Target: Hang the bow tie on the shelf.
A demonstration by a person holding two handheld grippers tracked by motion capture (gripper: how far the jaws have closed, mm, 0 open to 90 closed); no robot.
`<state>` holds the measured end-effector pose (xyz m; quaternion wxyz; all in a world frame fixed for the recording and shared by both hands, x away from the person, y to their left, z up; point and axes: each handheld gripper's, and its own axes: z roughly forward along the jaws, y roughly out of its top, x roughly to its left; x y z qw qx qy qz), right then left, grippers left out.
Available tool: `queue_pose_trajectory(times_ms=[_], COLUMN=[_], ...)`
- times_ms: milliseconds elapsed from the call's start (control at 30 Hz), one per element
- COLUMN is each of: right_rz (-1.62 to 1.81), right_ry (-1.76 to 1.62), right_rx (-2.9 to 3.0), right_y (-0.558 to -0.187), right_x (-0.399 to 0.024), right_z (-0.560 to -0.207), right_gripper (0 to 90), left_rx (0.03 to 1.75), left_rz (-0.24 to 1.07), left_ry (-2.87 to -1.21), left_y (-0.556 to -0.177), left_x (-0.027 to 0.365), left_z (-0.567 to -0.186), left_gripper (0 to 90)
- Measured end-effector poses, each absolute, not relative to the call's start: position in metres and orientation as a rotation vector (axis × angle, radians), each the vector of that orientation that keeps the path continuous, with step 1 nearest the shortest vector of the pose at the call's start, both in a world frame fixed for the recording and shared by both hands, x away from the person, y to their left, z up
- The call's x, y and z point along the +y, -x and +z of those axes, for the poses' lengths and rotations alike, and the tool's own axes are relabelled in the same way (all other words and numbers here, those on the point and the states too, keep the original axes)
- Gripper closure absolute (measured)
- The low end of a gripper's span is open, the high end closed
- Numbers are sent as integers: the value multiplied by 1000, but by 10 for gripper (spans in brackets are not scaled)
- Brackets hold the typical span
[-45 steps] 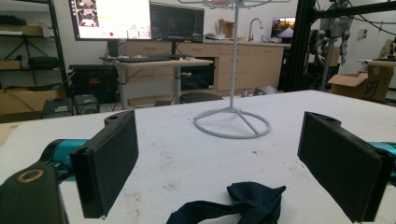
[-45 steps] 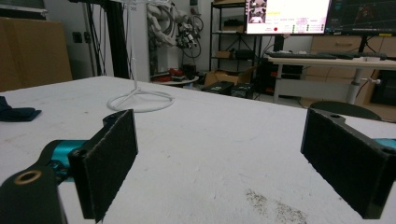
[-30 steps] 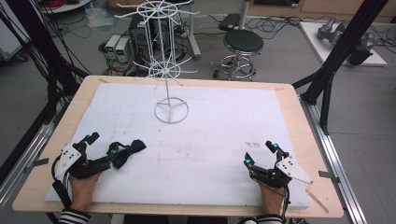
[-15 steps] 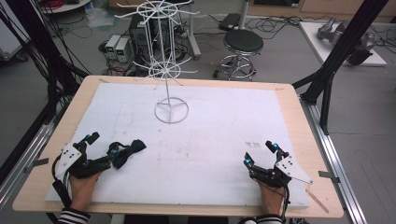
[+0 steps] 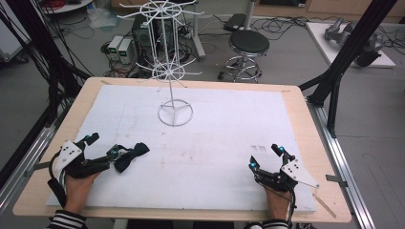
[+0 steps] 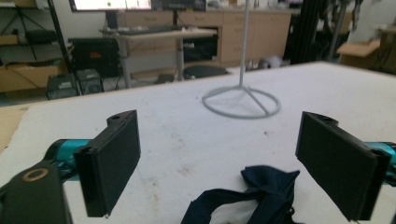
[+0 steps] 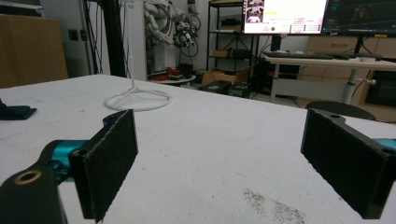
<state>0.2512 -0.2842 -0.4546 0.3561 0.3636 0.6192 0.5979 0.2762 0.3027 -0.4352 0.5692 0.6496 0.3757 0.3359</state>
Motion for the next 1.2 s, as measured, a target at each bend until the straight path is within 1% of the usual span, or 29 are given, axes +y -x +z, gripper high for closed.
queue_pose_trajectory(times_ms=[67,200,367,467,633,833,933,1200], right_rz=[1544,1545,1545,1545,1545,1545,1545,1544], right_ry=[-940,-940,-940,-940,-941,-941,-944,-944], right_rx=[1598,1598,1599,1599,1599,1599,1598,1598], right_y=[-251,-251,-251,-251,-251,-251,-251,-251], right_x=[-284,-284,-284,-284,-284,-284,-284,-284], right_z=[-455,-455,-455,-455,-455,-455,-455,-455], right_gripper=[101,100,100,100,100,100,100,100], left_rx=[881,897,910,903,936,948,951,993], left_rz=[769,750,711,713,685,611,561,495], left_ry=[-1566,-1629,-1756,-1844,-1911,-1976,-2046,-2125], left_y=[-280,-287,-296,-301,-308,-316,-320,-329], left_x=[305,307,309,310,313,315,315,313], left_z=[-430,-420,-412,-410,-407,-407,-408,-407], left_gripper=[173,175,178,216,220,245,276,279])
